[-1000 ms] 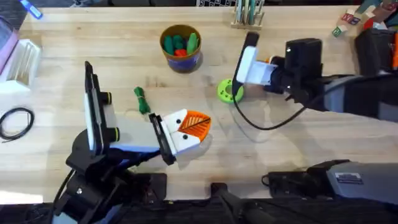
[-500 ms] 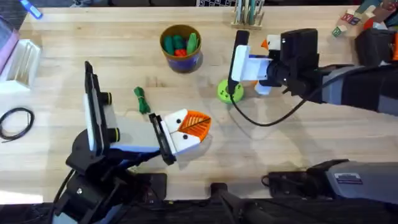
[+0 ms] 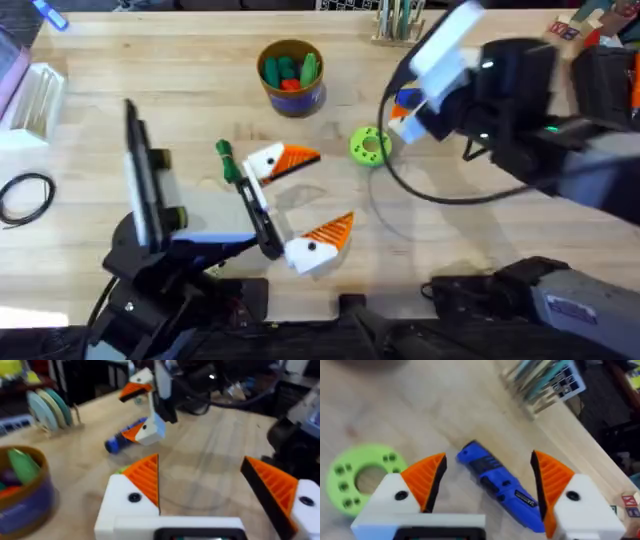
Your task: Pick up the gripper from the table and insert it into the empty holder that is missing its gripper. Then pick up a screw, insert it into the mounting hole, and use the screwdriver to tighten it. Finally, clean up the table by picking up the vegetable and placing it into the bucket.
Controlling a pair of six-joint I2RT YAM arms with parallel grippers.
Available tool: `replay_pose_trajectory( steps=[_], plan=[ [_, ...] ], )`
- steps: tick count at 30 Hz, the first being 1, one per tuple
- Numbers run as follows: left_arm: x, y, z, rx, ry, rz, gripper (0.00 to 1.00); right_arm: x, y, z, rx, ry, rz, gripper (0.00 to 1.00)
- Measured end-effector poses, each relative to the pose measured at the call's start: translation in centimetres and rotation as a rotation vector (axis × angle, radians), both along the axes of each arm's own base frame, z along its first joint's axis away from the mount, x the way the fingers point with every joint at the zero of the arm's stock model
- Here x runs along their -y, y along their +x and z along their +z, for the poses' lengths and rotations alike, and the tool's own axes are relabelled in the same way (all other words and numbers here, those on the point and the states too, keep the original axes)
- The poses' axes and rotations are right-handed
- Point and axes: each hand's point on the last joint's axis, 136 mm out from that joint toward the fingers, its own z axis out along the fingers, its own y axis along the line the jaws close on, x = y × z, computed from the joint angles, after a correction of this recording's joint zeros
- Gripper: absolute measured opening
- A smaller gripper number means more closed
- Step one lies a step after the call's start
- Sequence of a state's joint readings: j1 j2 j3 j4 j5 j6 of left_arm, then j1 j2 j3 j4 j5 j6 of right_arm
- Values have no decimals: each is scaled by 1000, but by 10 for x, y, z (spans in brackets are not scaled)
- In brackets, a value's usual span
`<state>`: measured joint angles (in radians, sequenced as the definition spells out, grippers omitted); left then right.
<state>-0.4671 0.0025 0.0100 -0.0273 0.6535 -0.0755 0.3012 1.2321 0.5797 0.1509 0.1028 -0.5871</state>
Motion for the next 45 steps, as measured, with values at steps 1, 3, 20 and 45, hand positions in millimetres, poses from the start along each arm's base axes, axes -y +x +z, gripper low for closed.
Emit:
replay_pose_trajectory(
  steps=[1,3,20,45],
  plan=[
    [-1,3,7,24,-17,20,986,0,-1,12,25,52,-25,991],
    [-7,11,17,34,-50,77,986,0,-3,36,70,157,-71,991],
    [-98,86,32,-659,399,823,986,-22,-20,80,74,522,-71,991],
    [-193,125,-121,-1606,531,1264,986,-25,-21,80,18,663,-132,991]
  ],
)
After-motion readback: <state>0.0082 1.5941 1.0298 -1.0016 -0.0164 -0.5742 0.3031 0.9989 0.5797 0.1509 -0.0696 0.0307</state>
